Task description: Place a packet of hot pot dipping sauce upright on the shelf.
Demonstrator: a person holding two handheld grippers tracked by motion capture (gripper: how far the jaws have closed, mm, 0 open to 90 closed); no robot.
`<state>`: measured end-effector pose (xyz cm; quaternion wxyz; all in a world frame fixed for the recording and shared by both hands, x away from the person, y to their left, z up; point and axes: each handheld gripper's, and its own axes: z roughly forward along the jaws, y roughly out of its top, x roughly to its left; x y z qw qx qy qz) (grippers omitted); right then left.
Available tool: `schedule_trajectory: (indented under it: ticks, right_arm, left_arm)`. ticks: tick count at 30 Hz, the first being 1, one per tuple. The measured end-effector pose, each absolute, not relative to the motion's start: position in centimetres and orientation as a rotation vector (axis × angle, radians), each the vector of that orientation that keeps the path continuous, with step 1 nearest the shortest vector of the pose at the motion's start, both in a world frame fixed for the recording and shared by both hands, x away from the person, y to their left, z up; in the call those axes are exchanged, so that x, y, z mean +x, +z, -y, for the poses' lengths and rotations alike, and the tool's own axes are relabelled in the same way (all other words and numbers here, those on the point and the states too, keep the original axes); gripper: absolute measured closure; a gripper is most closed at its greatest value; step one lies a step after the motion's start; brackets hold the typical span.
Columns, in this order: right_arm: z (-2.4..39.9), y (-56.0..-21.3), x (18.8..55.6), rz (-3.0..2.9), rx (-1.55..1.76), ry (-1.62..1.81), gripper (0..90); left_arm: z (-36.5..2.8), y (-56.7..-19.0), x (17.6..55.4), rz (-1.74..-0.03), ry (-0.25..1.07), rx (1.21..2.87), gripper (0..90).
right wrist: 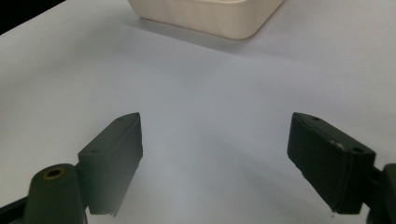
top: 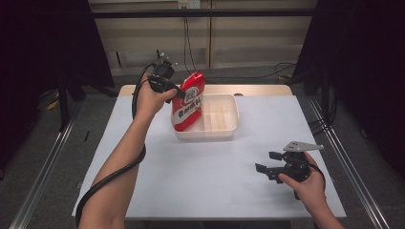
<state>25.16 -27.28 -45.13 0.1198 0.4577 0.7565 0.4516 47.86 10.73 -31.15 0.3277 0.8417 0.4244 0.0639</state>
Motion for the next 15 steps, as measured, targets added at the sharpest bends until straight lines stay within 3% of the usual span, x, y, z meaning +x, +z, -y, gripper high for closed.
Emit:
schedule_trajectory:
  ticks: [8,15]
  right_arm:
    - [27.26,-45.05,25.07,-2.208,1.329,1.321,18.4]
    - [27.19,-45.03,25.03,-2.213,1.324,1.324,18.4]
  left_arm:
    - [-10.76,-30.87,47.67,-1.092,0.186,2.231,56.4]
    - [-10.73,-30.90,47.45,-1.105,0.190,2.214,36.2]
